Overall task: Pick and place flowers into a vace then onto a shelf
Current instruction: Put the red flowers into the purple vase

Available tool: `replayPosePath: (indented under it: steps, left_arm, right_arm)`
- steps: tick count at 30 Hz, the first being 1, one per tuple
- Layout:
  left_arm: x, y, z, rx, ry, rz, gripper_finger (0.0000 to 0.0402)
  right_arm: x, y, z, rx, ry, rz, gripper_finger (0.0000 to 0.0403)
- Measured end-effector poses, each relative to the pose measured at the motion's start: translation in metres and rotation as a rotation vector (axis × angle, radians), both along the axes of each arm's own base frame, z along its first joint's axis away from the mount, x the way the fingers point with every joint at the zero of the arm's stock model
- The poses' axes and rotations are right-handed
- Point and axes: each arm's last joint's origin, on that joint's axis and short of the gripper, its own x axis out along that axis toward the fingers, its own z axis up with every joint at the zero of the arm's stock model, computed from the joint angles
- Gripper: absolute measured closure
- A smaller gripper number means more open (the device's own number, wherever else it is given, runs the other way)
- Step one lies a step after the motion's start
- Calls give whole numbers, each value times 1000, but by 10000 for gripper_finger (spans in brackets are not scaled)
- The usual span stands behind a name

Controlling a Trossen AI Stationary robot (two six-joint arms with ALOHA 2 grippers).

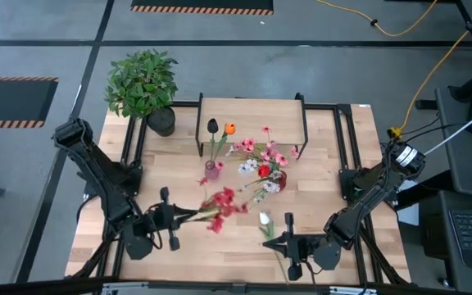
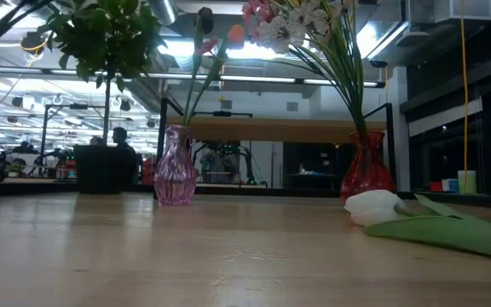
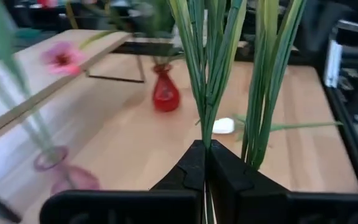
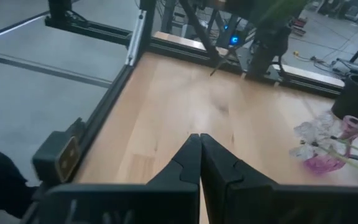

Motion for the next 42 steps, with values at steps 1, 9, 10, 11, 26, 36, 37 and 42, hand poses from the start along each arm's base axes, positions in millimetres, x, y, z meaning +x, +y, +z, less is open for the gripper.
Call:
replayPosePath:
  steps: [1, 9, 10, 11, 26, 36, 37, 42]
  left_arm:
    - [3, 0, 1, 3, 5, -20, 398]
    - [20, 16, -16, 63, -171, -224, 398]
    - [20, 19, -16, 74, -217, -246, 398]
    - [19, 22, -16, 91, -257, -261, 398]
    - [27, 72, -8, 270, -509, -233, 398]
    - [42, 111, 0, 332, -553, -193, 398]
    - [42, 114, 2, 334, -559, -179, 398]
    - [40, 131, 11, 363, -560, -115, 398]
  right_arm:
    - [1, -1, 0, -1, -1, -5, 399]
    - [5, -5, 0, 8, -3, -21, 399]
    - [5, -5, 0, 9, -3, -21, 399]
    - [5, -5, 0, 9, -3, -21, 399]
    - [5, -5, 0, 34, -3, -28, 399]
    - [5, -5, 0, 42, -3, -31, 399]
    - [5, -5, 0, 47, -3, -33, 399]
    - [5, -5, 0, 65, -2, -38, 399]
